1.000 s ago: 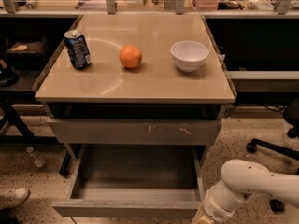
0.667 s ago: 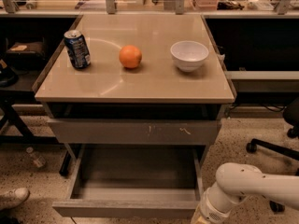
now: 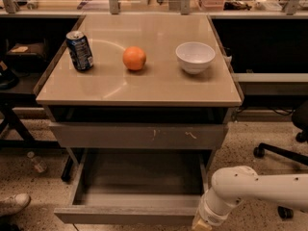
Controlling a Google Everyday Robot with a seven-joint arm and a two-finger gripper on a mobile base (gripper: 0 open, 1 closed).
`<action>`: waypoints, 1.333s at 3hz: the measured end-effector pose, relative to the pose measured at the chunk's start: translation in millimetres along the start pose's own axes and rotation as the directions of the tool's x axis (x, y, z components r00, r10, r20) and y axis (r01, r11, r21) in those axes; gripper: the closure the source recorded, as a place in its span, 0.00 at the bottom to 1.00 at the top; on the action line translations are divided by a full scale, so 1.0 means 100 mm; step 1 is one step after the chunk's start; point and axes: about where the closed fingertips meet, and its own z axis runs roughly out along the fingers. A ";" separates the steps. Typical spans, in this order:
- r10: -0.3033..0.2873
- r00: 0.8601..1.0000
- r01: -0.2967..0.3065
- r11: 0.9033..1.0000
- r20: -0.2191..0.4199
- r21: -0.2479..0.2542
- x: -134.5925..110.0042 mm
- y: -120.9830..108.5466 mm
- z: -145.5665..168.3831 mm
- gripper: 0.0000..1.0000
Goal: Close middle drawer
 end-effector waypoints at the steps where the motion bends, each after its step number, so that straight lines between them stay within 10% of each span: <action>1: -0.002 1.000 0.002 1.000 -0.001 0.001 -0.01 -0.01 0.00 0.81; 4: -0.002 1.000 0.002 1.000 -0.001 0.001 -0.01 -0.01 0.00 0.13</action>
Offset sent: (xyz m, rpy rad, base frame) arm 0.0007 0.0005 -0.0003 -0.0010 -0.0017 0.0015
